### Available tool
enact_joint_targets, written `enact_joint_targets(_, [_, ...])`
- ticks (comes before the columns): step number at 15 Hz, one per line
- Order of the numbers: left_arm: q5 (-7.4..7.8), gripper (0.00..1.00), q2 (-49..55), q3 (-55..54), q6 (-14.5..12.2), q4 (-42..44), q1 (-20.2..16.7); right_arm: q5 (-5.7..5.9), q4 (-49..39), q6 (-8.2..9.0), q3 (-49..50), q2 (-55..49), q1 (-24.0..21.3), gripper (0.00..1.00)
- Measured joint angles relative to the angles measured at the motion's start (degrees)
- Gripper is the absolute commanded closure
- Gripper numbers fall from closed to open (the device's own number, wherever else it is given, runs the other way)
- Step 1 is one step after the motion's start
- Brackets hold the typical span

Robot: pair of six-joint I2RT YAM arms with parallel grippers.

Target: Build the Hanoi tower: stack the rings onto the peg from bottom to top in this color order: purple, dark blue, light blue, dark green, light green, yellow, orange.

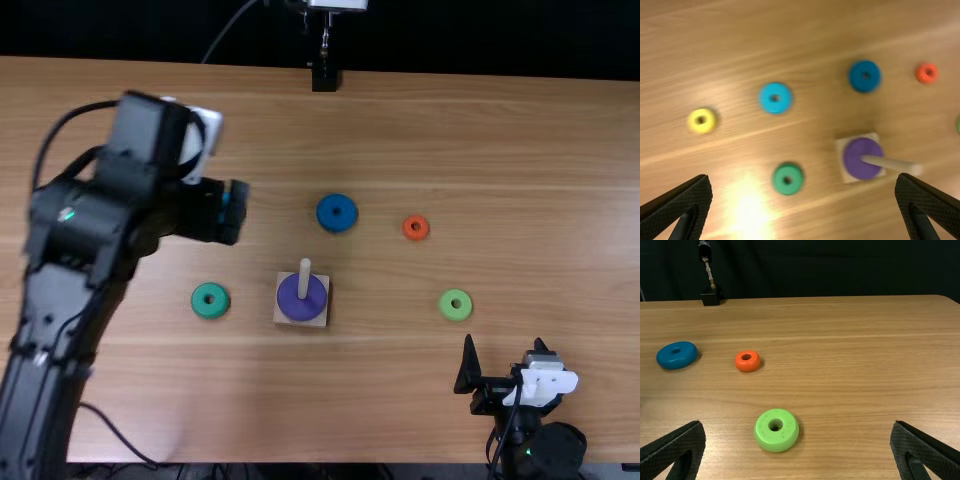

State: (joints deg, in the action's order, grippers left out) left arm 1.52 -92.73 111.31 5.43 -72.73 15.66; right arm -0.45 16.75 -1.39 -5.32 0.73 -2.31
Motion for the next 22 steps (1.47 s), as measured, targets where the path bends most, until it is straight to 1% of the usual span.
enact_joint_targets(1, [0.02, 0.00, 4.70, -6.05, -0.02, 4.79, -2.71, 0.00, -0.02, 0.00, -0.02, 0.00, 0.00, 0.00])
enact_joint_targets(3, [0.02, 0.00, 11.89, -19.15, -0.04, 14.71, -6.43, 0.02, -0.02, 0.00, -0.02, 0.00, 0.00, 0.00])
enact_joint_targets(4, [0.00, 0.00, 14.99, -25.44, -0.04, 19.32, -7.67, 0.00, -0.02, 0.00, 0.00, 0.00, 0.00, 0.00])
enact_joint_targets(5, [0.00, 0.00, 19.63, -33.73, -0.09, 26.47, -8.96, 0.00, 0.00, 0.00, -0.02, 0.00, 0.00, 0.00])
enact_joint_targets(6, [-0.04, 0.00, 23.76, -40.22, -0.11, 31.91, -9.55, 0.02, -0.02, 0.00, -0.02, 0.00, 0.00, 0.00])
enact_joint_targets(8, [-0.17, 0.00, 36.35, -57.66, -0.09, 46.88, -9.77, 0.02, -0.02, 0.00, 0.00, 0.00, 0.00, 0.00])
enact_joint_targets(10, [-0.07, 0.00, 46.90, -70.79, -0.11, 56.13, -9.77, 0.02, 0.00, 0.02, 0.00, 0.00, 0.00, 0.00])
enact_joint_targets(12, [0.00, 0.00, 56.94, -81.11, -0.09, 57.66, -9.77, 0.02, -0.02, 0.00, 0.00, 0.00, 0.00, 0.00])
enact_joint_targets(13, [0.00, 0.00, 61.20, -85.18, -0.11, 57.83, -10.47, 0.02, -0.04, 0.00, 0.00, 0.00, 0.00, 0.00])
enact_joint_targets(15, [-0.09, 0.00, 69.29, -92.11, -0.09, 58.01, -12.22, 0.00, 0.00, 0.00, -0.02, 0.00, 0.00, 0.00])
enact_joint_targets(17, [0.00, 0.00, 76.87, -98.47, -0.09, 57.88, -12.35, 0.00, -0.02, 0.00, -0.02, 0.00, 0.00, 0.00])
enact_joint_targets(19, [-0.02, 0.00, 81.96, -101.55, -0.09, 56.26, -12.33, 0.00, 0.00, 0.00, -0.02, 0.00, 0.00, 0.00])
enact_joint_targets(22, [-0.13, 0.00, 84.52, -105.00, -0.13, 53.86, -12.33, 0.02, -0.02, 0.00, 0.00, 0.00, 0.00, 0.00])
